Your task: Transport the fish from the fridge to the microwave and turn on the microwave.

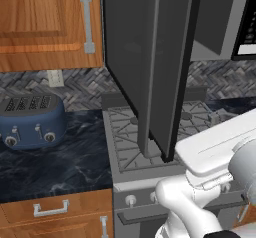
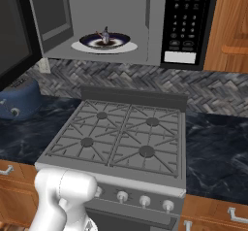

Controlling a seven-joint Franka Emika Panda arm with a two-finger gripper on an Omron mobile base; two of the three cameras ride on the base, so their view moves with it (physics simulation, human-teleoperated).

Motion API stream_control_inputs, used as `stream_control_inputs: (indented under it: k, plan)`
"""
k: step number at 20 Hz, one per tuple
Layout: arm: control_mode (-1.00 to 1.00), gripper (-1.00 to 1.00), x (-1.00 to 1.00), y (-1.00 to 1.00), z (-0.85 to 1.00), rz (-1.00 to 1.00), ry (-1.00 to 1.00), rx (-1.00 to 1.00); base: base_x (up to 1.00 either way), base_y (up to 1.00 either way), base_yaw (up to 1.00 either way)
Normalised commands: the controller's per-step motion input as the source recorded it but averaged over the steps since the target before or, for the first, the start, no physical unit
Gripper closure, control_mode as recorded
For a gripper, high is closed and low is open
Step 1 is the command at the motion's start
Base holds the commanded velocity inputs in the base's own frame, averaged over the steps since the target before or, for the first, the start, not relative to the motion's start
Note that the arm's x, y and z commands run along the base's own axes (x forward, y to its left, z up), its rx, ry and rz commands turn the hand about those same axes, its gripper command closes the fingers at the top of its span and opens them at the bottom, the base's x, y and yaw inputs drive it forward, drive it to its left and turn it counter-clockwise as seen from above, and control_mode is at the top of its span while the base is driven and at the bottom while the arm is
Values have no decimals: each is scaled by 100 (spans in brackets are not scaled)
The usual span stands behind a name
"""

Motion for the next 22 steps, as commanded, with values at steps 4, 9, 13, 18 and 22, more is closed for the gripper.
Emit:
stream_control_inputs:
  k: [4, 9, 13, 18, 22]
  plan:
    - [-100, 100, -28, 19, 0, 0, -8, -4, 0, 0, 0]
    - [-100, 100, -14, 17, 0, 0, -6, -3, 0, 0, 0]
    - [-100, 100, 0, 12, 0, 0, -3, -1, 0, 0, 0]
    - [-100, 100, 0, 13, 0, 0, -2, -1, 0, 0, 0]
    - [-100, 100, 0, 15, 0, 0, -2, -2, 0, 0, 0]
